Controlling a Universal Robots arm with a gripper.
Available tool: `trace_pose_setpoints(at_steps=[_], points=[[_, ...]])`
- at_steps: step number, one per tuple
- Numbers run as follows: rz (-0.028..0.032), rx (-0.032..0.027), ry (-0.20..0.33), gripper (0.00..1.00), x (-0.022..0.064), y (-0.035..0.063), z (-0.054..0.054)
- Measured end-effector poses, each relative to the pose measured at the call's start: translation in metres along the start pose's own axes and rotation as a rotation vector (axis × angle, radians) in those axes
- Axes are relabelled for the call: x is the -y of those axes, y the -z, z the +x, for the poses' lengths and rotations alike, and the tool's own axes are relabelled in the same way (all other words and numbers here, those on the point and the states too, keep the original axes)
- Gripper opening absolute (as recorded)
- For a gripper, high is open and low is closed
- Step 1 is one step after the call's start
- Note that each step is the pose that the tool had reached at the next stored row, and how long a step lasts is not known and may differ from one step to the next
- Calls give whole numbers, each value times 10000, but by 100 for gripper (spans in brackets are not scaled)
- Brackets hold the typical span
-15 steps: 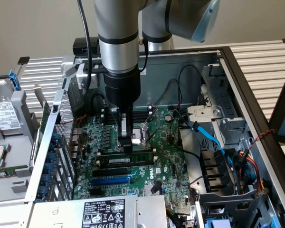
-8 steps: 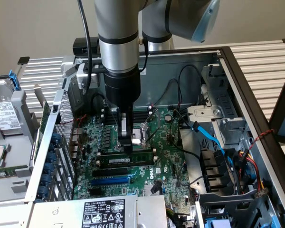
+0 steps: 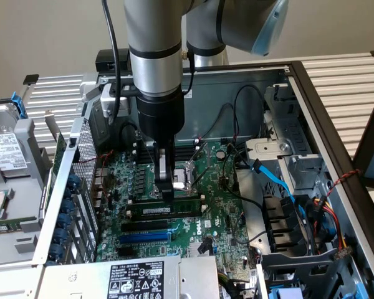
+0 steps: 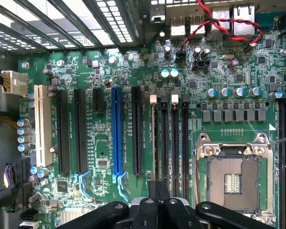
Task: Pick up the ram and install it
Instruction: 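Press down the ram until it locks into place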
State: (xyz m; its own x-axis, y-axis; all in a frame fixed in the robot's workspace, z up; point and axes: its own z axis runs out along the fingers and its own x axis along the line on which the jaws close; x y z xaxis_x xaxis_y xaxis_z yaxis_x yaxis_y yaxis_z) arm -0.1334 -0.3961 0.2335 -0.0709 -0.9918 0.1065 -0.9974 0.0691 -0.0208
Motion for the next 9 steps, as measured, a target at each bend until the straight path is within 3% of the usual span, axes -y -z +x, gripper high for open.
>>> trace_pose_setpoints(at_steps=[9], points=[[1, 0, 1, 11, 0, -23, -2]])
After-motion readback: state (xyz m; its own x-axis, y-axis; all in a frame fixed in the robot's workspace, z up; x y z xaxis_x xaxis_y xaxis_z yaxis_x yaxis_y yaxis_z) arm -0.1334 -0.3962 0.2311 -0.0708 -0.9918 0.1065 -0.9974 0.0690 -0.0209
